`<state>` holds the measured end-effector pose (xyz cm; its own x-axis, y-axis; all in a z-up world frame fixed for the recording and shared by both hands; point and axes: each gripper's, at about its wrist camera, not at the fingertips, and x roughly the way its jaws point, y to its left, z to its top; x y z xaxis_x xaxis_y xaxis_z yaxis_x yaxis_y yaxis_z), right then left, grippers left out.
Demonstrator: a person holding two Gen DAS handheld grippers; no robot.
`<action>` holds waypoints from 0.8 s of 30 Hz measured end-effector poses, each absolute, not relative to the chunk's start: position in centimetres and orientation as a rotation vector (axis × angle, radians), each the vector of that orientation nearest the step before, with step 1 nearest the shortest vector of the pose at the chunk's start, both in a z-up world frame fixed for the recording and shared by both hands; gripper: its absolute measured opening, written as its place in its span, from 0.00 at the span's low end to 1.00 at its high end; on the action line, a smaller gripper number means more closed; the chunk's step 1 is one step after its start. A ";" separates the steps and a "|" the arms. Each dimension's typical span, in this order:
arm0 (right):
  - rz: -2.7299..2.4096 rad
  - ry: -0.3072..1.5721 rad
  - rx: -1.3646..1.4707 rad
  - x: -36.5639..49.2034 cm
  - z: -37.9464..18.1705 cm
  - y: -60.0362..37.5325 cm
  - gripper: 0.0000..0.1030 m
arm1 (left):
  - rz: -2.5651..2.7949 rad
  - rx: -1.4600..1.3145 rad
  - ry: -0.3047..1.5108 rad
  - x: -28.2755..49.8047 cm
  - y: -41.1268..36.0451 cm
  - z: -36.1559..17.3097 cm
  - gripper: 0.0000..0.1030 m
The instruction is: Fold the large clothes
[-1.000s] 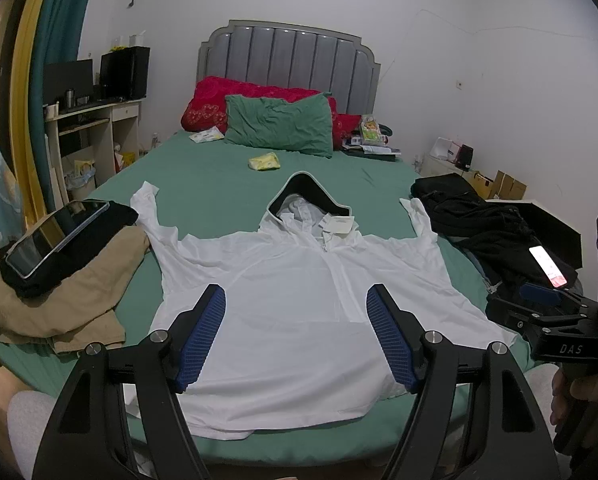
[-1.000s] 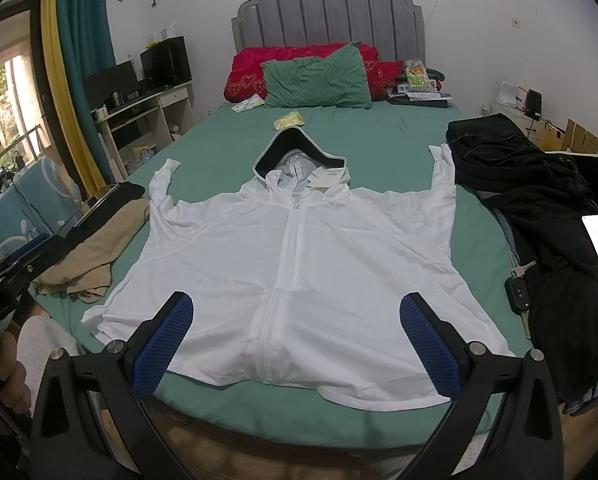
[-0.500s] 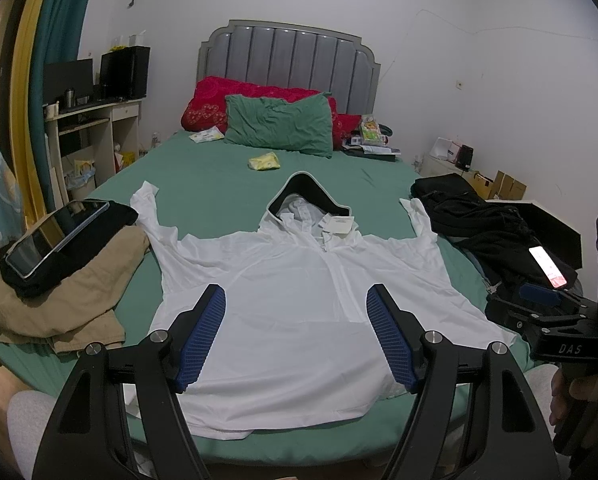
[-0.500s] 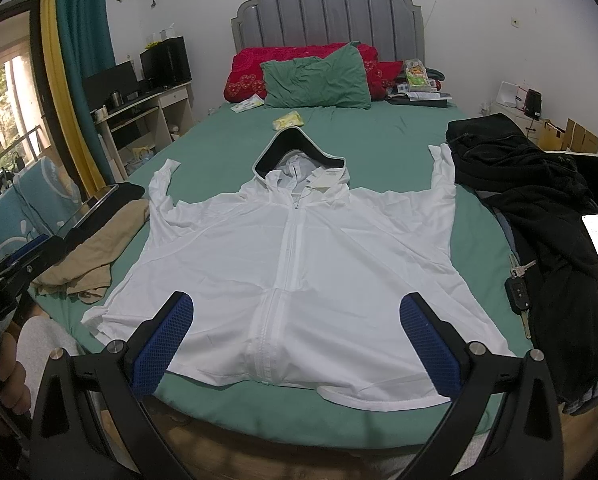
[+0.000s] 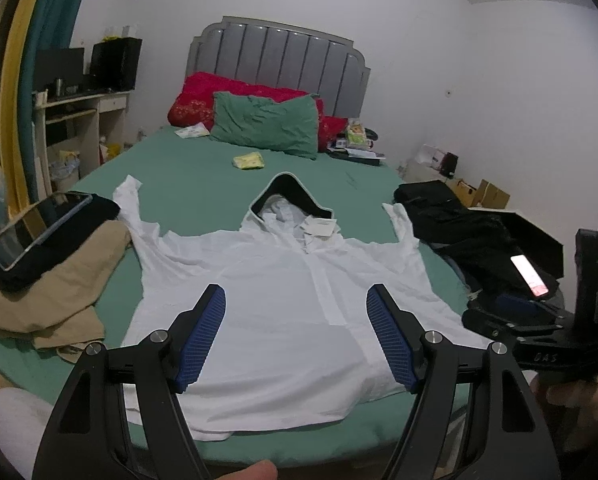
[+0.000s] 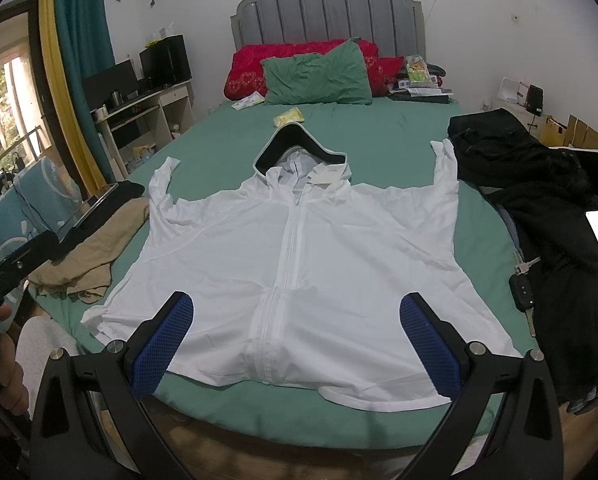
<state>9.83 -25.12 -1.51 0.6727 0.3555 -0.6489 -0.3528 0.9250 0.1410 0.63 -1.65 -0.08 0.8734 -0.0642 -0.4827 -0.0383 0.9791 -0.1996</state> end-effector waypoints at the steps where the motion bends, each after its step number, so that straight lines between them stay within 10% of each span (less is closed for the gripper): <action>1: 0.399 0.735 0.005 10.0 -1.7 -25.2 0.99 | -0.019 -0.210 0.515 0.9 -1.7 -0.3 0.74; 16: 0.358 0.816 0.006 25.9 -7.7 -33.1 0.99 | -0.048 -0.205 0.772 16.4 -0.4 -7.7 0.74; 20: 0.355 0.891 -0.014 35.3 -10.7 -35.7 0.70 | -0.016 -0.183 0.804 21.8 0.6 -10.1 0.74; 24: 0.314 0.955 0.008 45.0 -14.2 -38.3 0.67 | -0.016 -0.252 0.840 25.5 2.6 -12.2 0.74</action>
